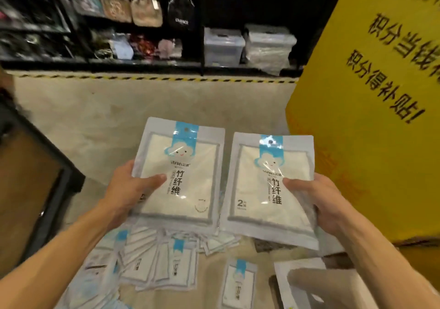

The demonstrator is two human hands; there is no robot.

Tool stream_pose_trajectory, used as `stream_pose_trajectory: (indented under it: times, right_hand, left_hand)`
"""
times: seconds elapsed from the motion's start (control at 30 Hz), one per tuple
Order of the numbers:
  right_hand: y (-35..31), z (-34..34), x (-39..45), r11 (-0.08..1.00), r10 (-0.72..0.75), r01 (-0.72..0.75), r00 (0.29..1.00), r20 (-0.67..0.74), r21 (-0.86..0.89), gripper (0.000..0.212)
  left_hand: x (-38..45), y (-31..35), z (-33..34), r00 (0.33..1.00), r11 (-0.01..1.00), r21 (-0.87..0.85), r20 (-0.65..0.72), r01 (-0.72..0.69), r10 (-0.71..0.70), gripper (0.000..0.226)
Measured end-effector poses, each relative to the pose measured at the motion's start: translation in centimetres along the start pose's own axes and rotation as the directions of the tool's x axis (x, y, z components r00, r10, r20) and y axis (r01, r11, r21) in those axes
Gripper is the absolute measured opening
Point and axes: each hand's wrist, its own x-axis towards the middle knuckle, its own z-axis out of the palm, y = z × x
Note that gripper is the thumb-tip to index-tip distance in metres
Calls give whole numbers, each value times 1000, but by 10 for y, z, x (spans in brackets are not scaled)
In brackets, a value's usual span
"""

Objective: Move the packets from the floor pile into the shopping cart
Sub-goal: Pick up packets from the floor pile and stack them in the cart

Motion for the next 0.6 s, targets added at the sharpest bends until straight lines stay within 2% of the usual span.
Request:
stream_pose_trajectory:
  times: [0.13, 0.3, 0.4, 0.6]
  right_hand:
    - [-92, 52, -63, 994, -90, 96, 987, 134, -42, 29]
    - [-166, 134, -126, 986, -142, 163, 932, 334, -34, 33]
    - [-188, 180, -158, 983, -150, 180, 874, 462, -22, 32]
    - [-196, 257, -208, 973, -110, 222, 690, 716, -63, 36]
  left_hand:
    - [-67, 88, -83, 990, 997, -18, -125, -75, 72, 34]
    - [-156, 154, -179, 929, 985, -21, -338, -169, 152, 40]
    - [-208, 168, -225, 865, 975, -16, -466, -221, 188, 37]
    - [-324, 157, -275, 684, 967, -30, -713, -252, 156, 37]
